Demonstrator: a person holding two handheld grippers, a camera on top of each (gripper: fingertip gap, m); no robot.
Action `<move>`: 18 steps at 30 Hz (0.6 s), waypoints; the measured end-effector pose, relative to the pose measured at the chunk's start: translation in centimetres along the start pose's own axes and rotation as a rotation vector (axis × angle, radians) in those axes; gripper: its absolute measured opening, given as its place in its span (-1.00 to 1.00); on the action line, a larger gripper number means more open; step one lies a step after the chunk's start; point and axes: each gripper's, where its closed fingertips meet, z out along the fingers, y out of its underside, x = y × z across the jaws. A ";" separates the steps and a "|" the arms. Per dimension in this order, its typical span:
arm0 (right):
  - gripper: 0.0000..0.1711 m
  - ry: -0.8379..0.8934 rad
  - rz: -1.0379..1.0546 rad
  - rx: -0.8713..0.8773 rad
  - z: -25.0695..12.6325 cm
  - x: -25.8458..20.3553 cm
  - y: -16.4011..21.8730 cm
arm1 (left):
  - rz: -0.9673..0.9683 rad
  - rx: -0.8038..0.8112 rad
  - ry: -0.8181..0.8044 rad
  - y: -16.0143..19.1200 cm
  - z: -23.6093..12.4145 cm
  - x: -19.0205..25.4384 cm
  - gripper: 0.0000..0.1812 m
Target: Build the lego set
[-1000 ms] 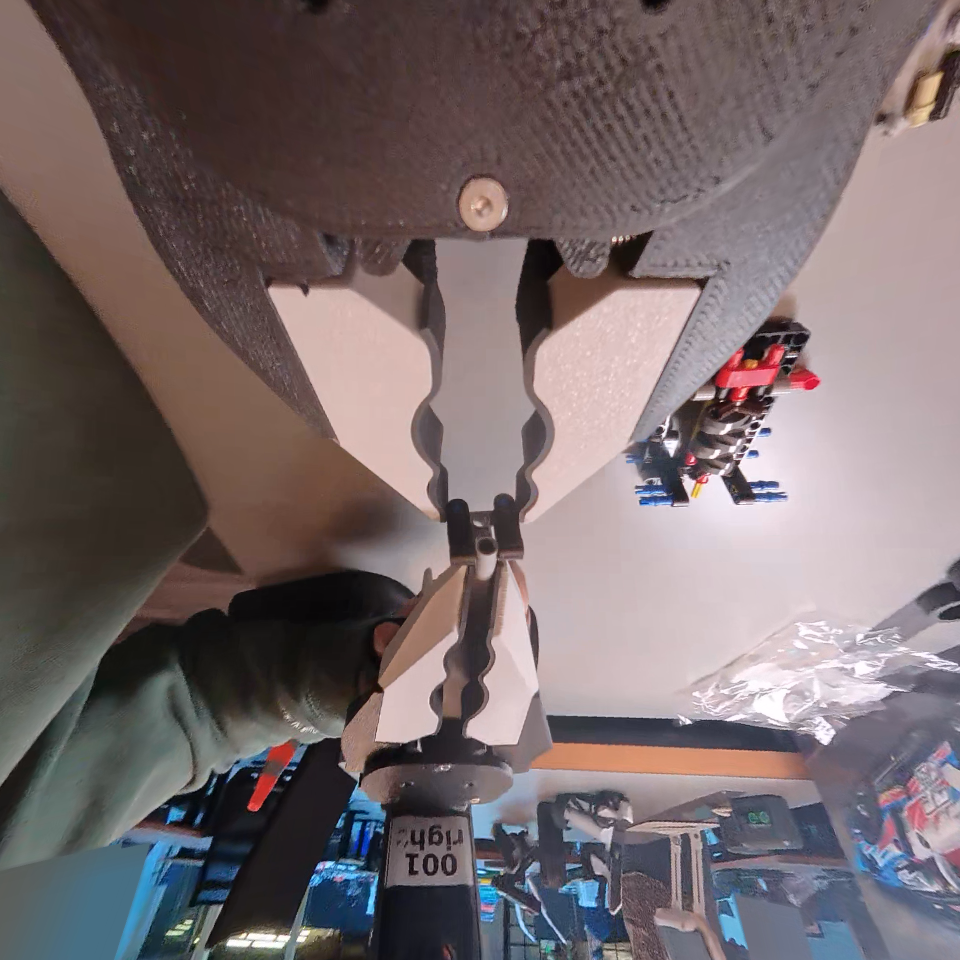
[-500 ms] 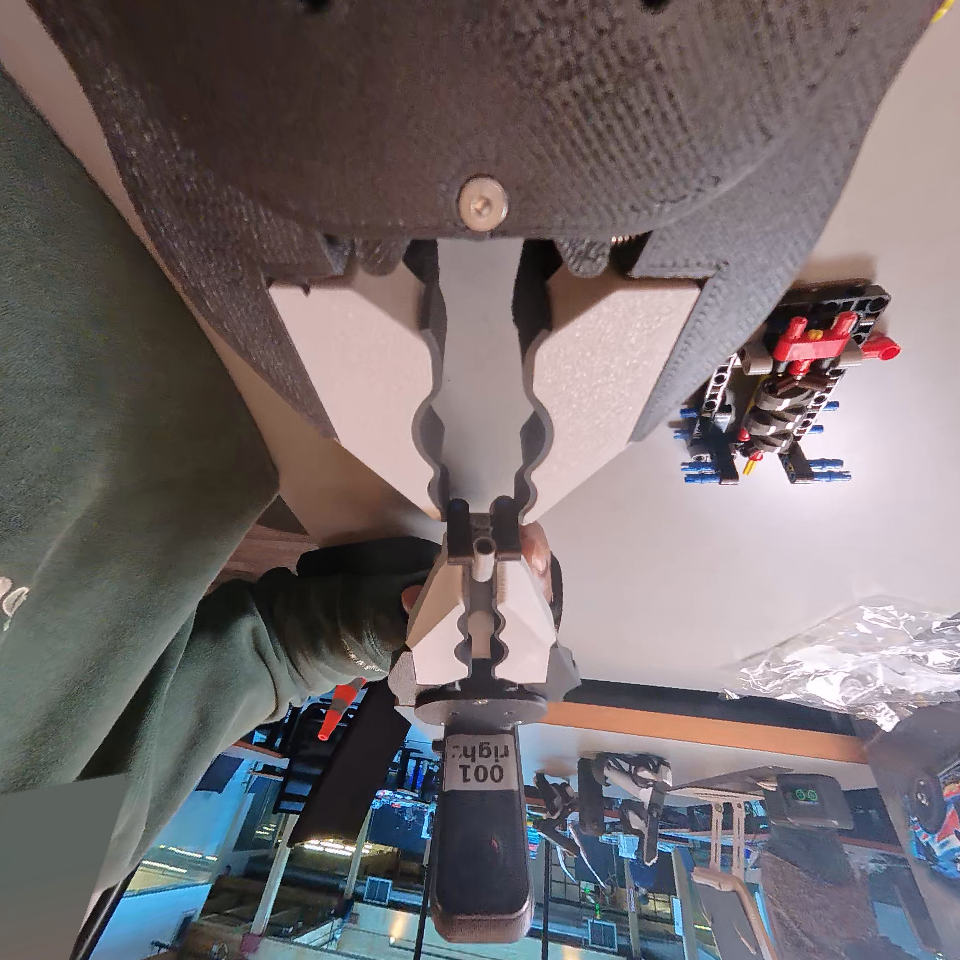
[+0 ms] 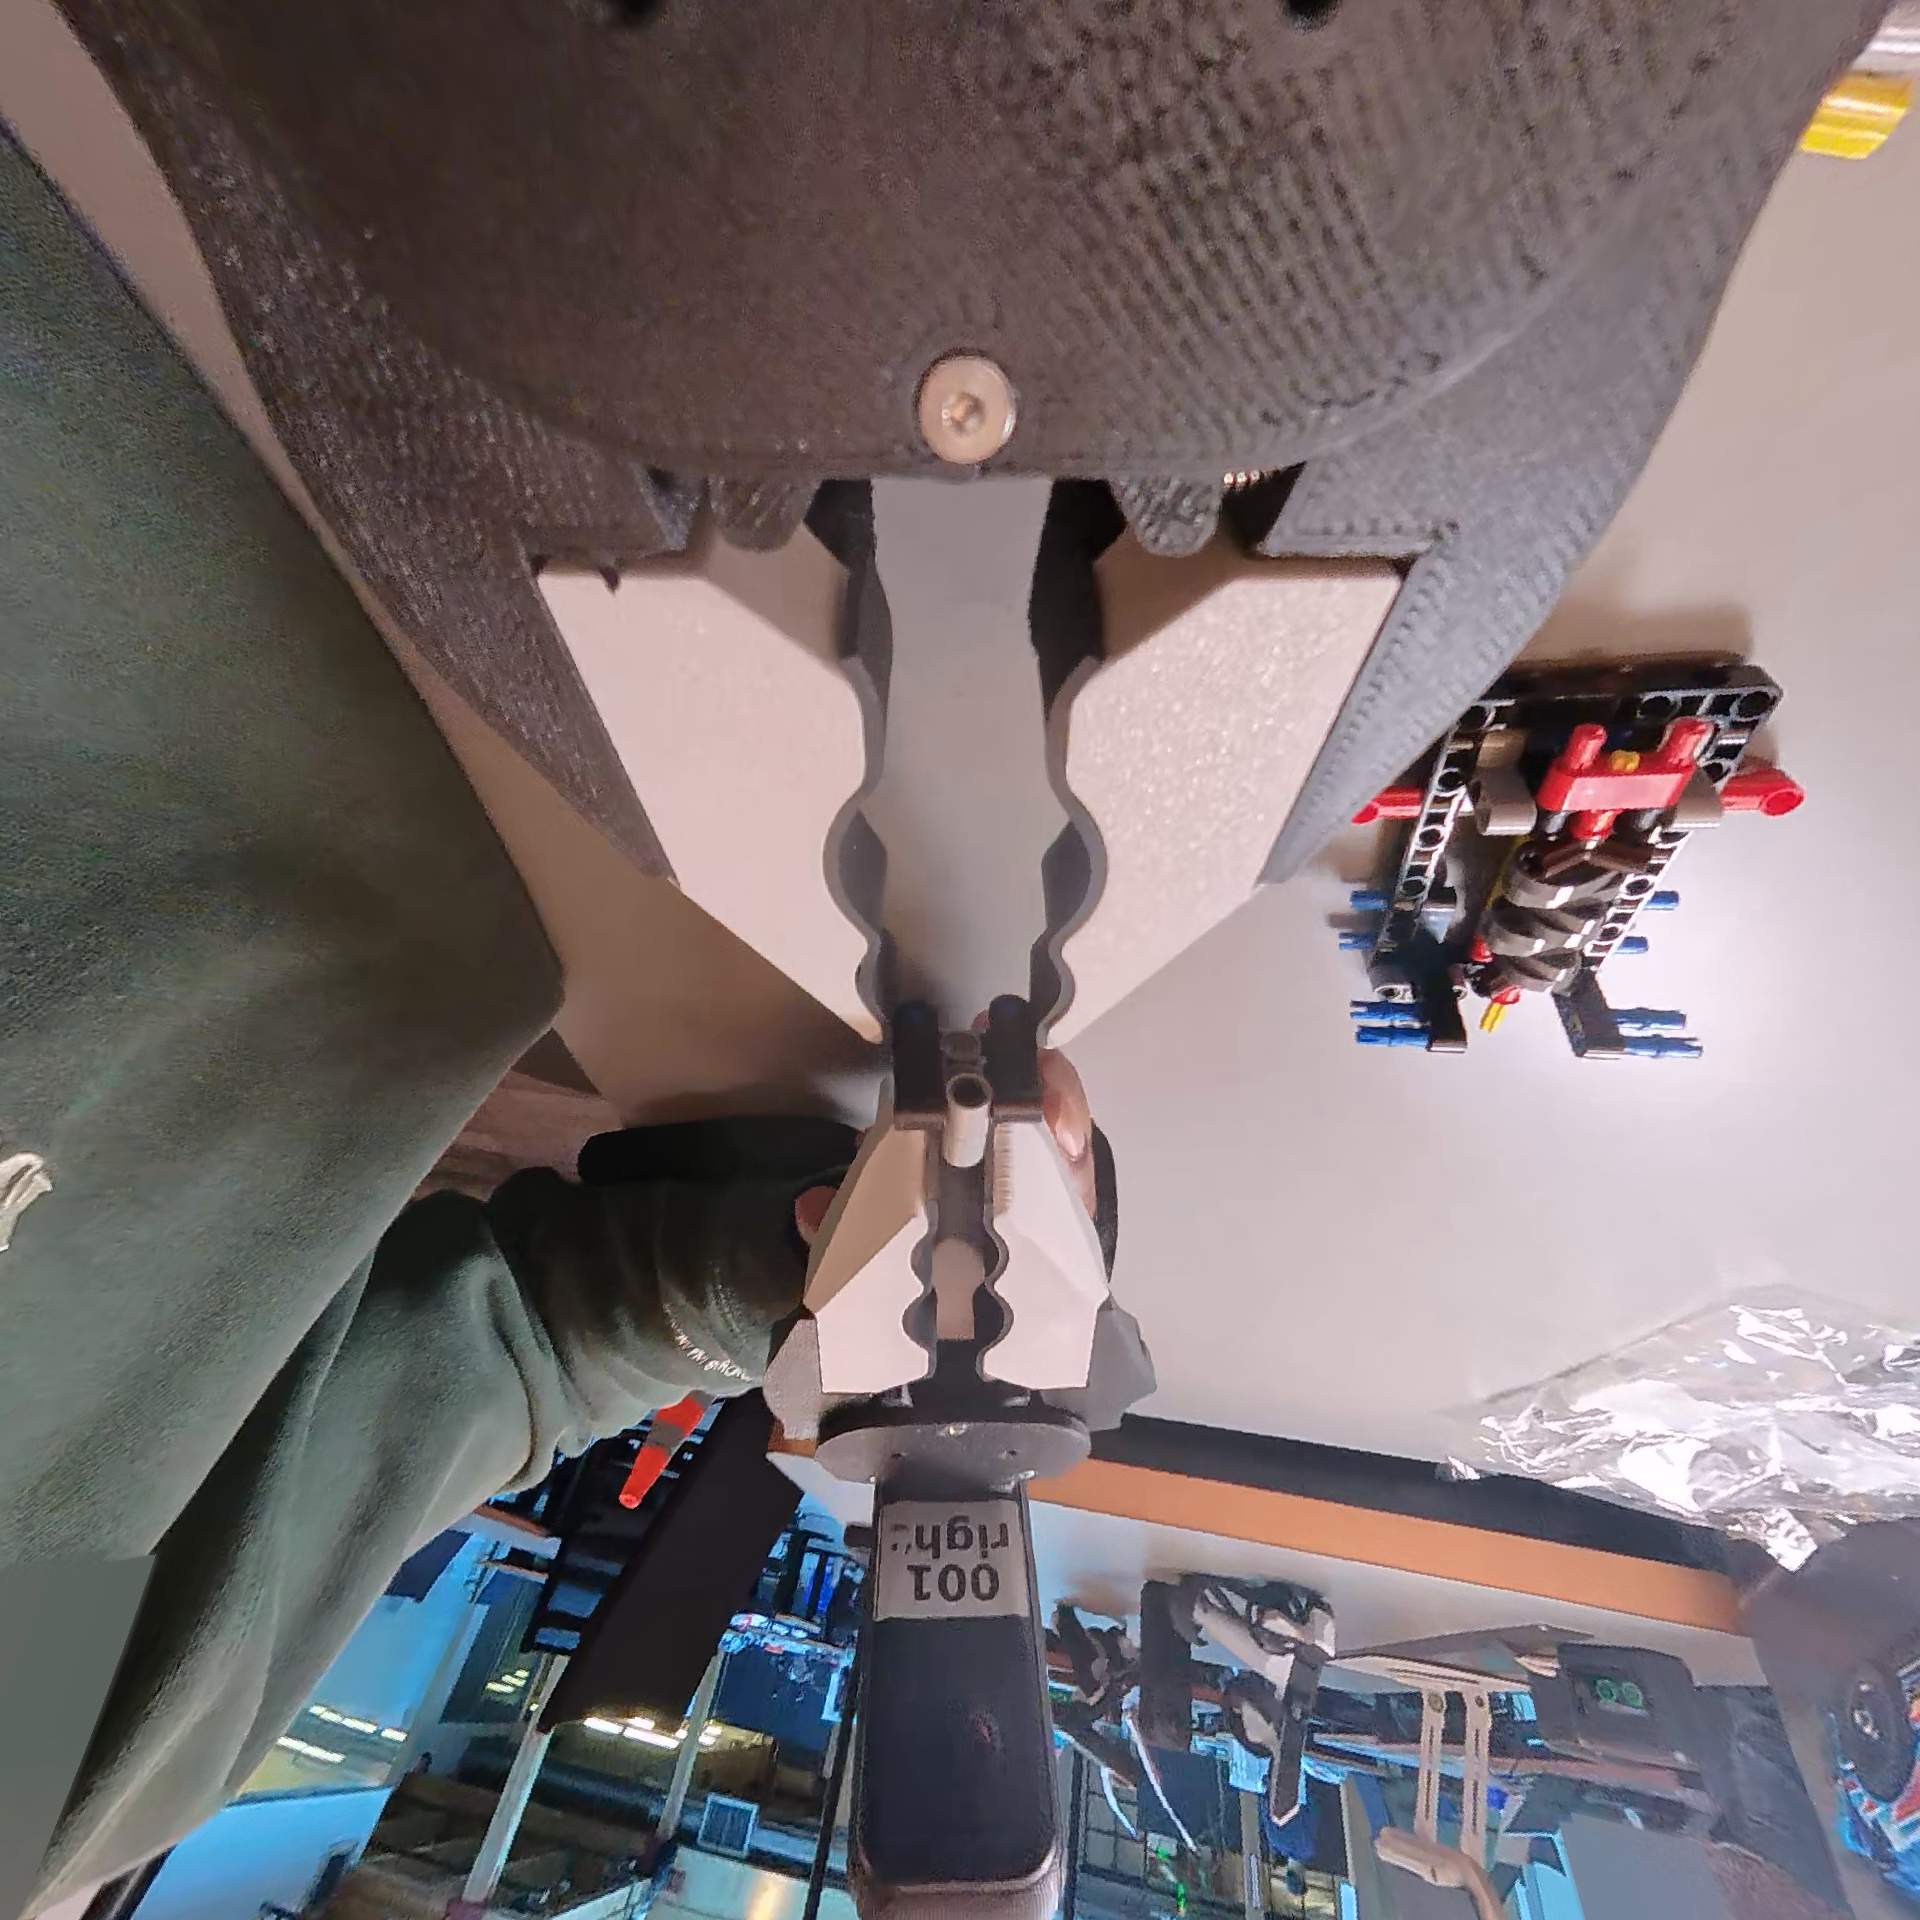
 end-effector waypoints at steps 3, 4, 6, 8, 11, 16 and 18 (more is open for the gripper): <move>-0.94 0.002 0.011 -0.004 0.1 0.3 0.2 | 0.005 -0.011 -0.007 0.2 0.0 -0.2 -0.74; -0.94 0.001 0.018 -0.003 0.1 0.3 0.2 | 0.004 -0.012 -0.008 0.2 0.0 -0.3 -0.74; -0.94 -0.003 0.039 -0.001 0.1 0.4 0.2 | 0.002 -0.013 -0.007 0.3 0.0 -0.3 -0.74; -0.94 -0.003 0.059 0.001 0.1 0.5 0.2 | 0.005 -0.014 -0.012 0.3 0.0 -0.4 -0.74; -0.94 -0.007 0.094 0.007 0.0 0.6 0.1 | 0.026 -0.016 -0.025 0.3 -0.1 -0.5 -0.74; -0.94 -0.014 0.203 0.048 -0.4 1.1 -0.6 | 0.073 -0.019 -0.070 0.2 -0.4 -1.0 -0.78; -0.94 -0.021 0.270 0.063 -0.6 1.5 -0.7 | 0.082 -0.012 -0.101 0.1 -0.6 -1.5 -0.77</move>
